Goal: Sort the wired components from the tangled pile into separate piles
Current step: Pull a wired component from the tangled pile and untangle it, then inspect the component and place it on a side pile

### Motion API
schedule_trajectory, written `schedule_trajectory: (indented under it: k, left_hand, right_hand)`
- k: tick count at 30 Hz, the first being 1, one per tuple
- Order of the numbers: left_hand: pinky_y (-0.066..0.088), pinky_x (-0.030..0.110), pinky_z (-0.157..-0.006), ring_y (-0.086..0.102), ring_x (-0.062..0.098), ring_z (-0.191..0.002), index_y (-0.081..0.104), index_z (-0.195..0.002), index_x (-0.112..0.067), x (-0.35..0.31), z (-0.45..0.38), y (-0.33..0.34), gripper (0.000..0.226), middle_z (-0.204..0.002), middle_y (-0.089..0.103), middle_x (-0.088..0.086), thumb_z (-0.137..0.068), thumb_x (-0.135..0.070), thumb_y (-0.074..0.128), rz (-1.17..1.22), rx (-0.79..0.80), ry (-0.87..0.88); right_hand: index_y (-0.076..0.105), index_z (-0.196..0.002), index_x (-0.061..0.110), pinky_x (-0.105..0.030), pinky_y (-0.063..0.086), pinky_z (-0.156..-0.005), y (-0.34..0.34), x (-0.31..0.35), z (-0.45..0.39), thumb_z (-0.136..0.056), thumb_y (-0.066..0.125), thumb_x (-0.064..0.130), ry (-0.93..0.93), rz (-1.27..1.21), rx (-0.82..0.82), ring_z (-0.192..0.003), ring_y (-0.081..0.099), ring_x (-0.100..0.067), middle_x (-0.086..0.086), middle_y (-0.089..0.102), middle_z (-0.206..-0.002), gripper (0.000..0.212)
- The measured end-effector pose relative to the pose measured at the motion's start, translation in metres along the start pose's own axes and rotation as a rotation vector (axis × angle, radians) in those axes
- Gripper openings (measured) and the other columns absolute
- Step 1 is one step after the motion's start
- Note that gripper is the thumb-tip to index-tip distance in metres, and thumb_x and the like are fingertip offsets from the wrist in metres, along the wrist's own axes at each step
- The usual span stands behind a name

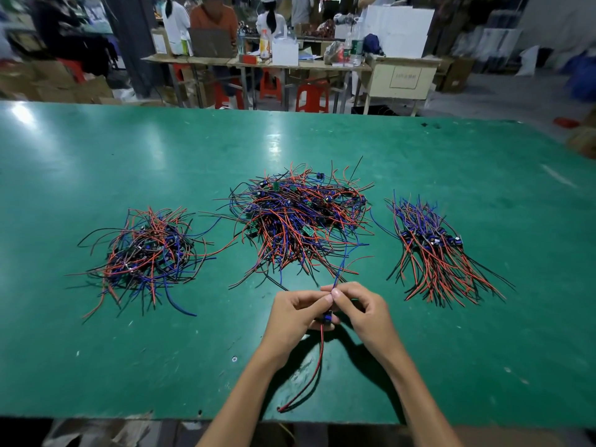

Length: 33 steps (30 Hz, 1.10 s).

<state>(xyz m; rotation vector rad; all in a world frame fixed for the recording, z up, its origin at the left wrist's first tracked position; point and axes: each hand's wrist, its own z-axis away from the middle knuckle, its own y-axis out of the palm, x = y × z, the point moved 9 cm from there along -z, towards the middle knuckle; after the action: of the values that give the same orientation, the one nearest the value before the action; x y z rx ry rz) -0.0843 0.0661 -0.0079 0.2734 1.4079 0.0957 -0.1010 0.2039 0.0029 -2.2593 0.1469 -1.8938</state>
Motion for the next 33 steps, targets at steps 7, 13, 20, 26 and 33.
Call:
schedule_trajectory:
  k: [7,13,20,26,33]
  left_hand:
    - [0.061,0.03,-0.064,0.072,0.023,-0.063,0.082,-0.086,-0.008,0.005,-0.003,0.006,0.016,-0.077,0.074,0.015,-0.092,-0.004,0.068,-0.023,0.029,-0.022]
    - [0.059,0.026,-0.064,0.071,0.02,-0.062,0.077,-0.09,0.007,0.004,0.0,0.009,0.014,-0.079,0.075,0.013,-0.093,-0.002,0.067,-0.037,0.081,-0.042]
    - [0.059,0.026,-0.063,0.07,0.019,-0.061,0.075,-0.092,0.013,0.002,0.0,0.008,0.015,-0.077,0.071,0.021,-0.092,0.0,0.068,-0.018,0.066,-0.056]
    - [0.061,0.028,-0.068,0.074,0.023,-0.072,0.08,-0.091,-0.006,-0.002,-0.001,-0.002,0.013,-0.09,0.076,0.018,-0.092,-0.01,0.069,0.099,-0.027,-0.045]
    - [0.053,0.016,-0.058,0.069,0.007,-0.07,0.075,-0.106,-0.01,-0.013,-0.012,-0.029,0.016,-0.102,0.078,0.008,-0.097,-0.019,0.064,0.486,-0.353,0.034]
  right_hand:
    - [0.075,-0.083,0.015,-0.026,0.046,-0.055,0.0,-0.005,-0.002,-0.1,0.056,0.01,0.119,-0.167,-0.065,-0.053,0.053,-0.011,0.003,0.061,-0.06,0.026]
    - [0.074,-0.079,0.012,-0.021,0.039,-0.044,-0.015,-0.008,-0.02,-0.1,0.055,0.01,0.171,-0.187,-0.201,-0.043,0.05,-0.015,-0.004,0.075,-0.085,0.029]
    - [0.074,-0.081,0.016,-0.02,0.034,-0.035,-0.026,-0.021,-0.042,-0.095,0.051,0.019,0.339,-0.24,-0.348,-0.043,0.052,-0.011,-0.001,0.074,-0.092,0.027]
    - [0.077,-0.093,0.017,-0.022,0.043,-0.042,-0.018,-0.02,-0.042,-0.103,0.048,0.029,0.358,-0.269,-0.276,-0.049,0.058,-0.01,-0.006,0.079,-0.096,0.033]
    - [0.068,-0.093,0.035,-0.016,0.046,-0.055,0.024,0.023,-0.004,-0.077,0.08,0.049,-0.144,0.202,-0.02,-0.055,0.061,-0.005,0.012,0.073,-0.081,0.025]
